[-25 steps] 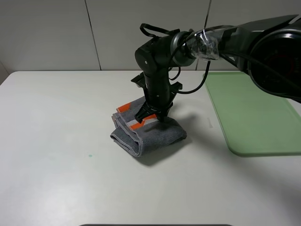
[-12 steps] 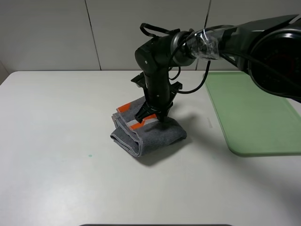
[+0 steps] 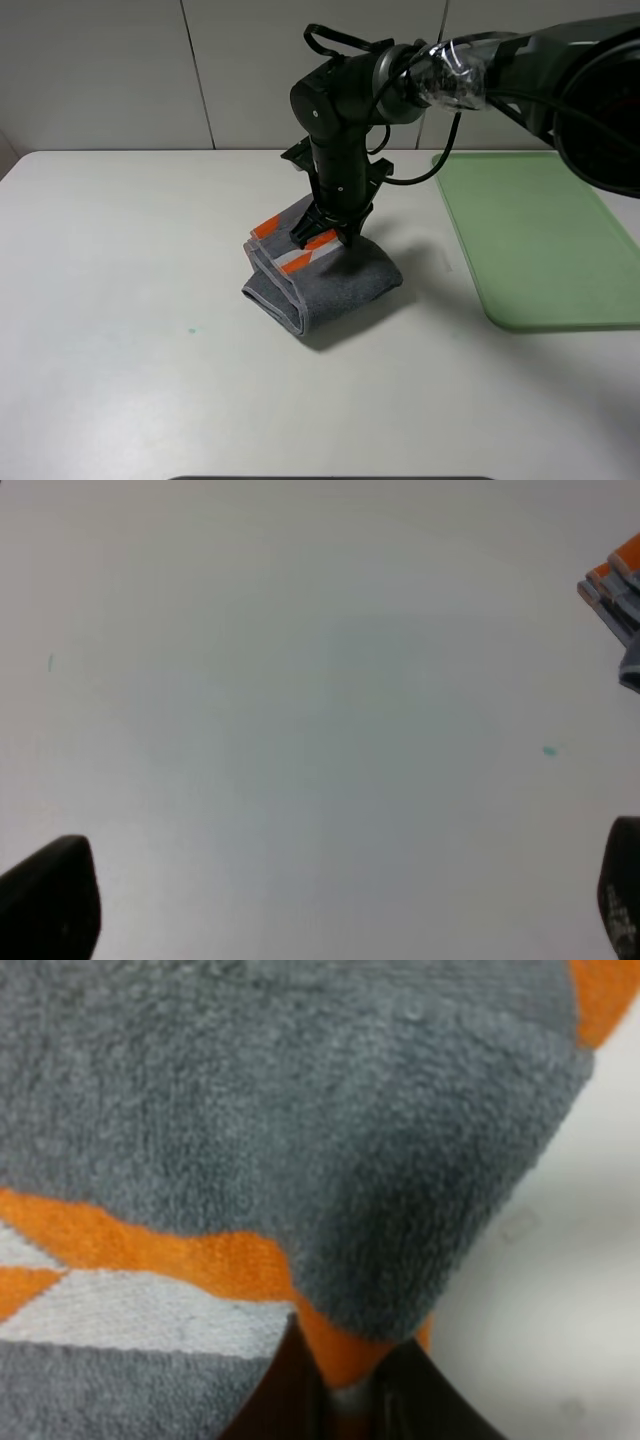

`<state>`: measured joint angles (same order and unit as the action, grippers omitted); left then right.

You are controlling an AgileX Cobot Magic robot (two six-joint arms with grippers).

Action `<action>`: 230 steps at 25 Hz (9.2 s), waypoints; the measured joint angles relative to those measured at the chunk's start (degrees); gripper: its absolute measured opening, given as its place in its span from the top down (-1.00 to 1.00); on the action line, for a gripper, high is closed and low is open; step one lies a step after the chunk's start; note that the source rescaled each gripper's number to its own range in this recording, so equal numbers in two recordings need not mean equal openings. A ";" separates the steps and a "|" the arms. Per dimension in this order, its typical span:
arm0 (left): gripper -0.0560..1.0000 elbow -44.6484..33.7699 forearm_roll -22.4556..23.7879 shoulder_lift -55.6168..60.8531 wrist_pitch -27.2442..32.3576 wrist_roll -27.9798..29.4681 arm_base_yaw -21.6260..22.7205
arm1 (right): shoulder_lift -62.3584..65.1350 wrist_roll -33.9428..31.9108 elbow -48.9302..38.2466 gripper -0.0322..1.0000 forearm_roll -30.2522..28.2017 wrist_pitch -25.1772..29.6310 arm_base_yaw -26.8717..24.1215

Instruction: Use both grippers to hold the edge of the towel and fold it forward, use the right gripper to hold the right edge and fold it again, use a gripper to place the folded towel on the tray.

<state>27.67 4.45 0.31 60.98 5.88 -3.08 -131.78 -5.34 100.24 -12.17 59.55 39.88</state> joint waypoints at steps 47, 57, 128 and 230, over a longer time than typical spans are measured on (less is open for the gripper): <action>-1.00 0.00 0.06 0.00 0.00 0.00 0.00 | 2.80 0.21 0.00 0.79 -8.70 3.75 -20.73; -1.00 0.00 0.06 0.00 0.00 0.00 0.00 | 2.80 0.21 0.00 0.79 -8.65 3.63 -27.85; -1.00 0.00 0.06 0.00 0.00 0.00 0.00 | 19.49 0.64 -4.33 -1.00 8.07 9.89 -40.62; -1.00 0.00 0.06 0.00 0.00 0.00 0.00 | 132.15 1.76 -72.06 -1.00 12.17 -0.49 -44.45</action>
<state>27.67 4.51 0.31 60.98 5.88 -3.08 0.37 -3.59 28.19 0.00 59.06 -4.57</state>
